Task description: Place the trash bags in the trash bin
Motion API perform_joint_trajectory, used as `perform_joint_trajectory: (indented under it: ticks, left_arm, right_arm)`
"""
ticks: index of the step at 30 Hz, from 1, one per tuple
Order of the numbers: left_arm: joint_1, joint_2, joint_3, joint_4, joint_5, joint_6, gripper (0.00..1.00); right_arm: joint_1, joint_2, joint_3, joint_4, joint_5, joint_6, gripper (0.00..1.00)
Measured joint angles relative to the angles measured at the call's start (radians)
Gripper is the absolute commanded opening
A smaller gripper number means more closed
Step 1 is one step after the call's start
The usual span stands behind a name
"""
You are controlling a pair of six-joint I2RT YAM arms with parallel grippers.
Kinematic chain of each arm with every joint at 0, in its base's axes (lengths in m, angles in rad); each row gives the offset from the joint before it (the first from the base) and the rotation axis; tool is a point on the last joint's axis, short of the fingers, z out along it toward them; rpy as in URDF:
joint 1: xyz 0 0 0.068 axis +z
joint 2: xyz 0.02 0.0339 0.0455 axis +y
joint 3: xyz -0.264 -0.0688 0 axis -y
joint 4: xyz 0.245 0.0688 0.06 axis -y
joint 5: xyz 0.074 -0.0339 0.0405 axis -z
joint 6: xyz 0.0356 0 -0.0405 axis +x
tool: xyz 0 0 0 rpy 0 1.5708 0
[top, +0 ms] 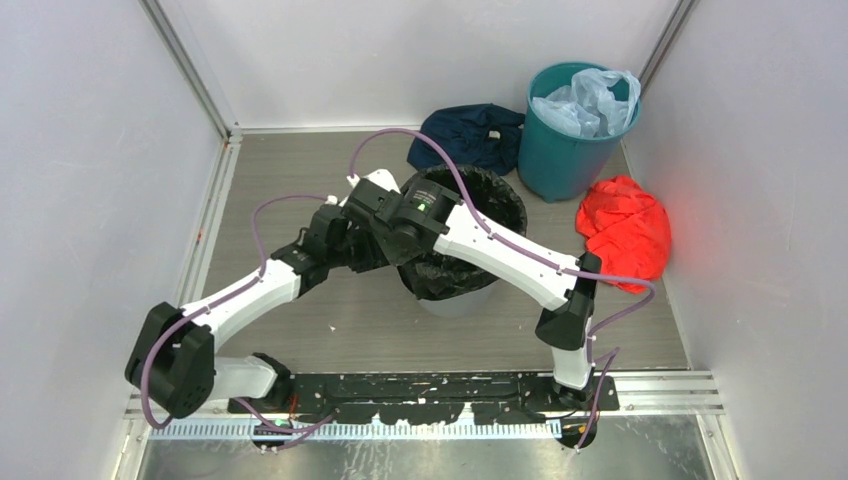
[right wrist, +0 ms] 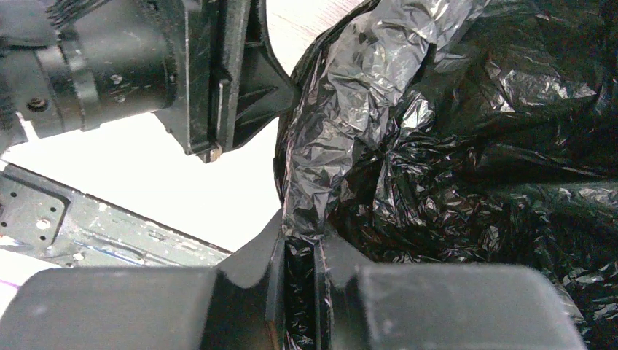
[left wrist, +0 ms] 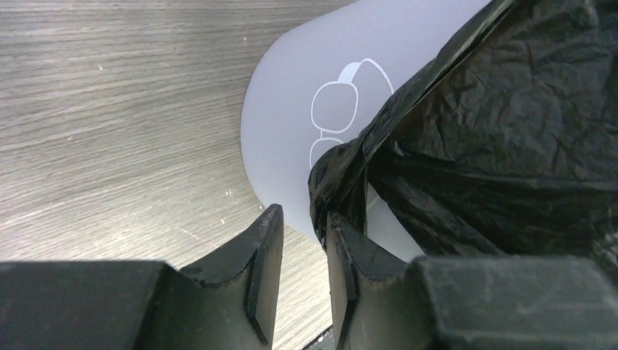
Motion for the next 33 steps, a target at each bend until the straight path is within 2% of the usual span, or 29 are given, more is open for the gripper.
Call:
perform_joint_trajectory:
  ticks: [33]
  left_arm:
    - [-0.044,0.243,0.0,0.373,0.016,-0.145,0.17]
  right_arm:
    - [-0.045,-0.069,-0.085,-0.016,-0.008,-0.003,0.05]
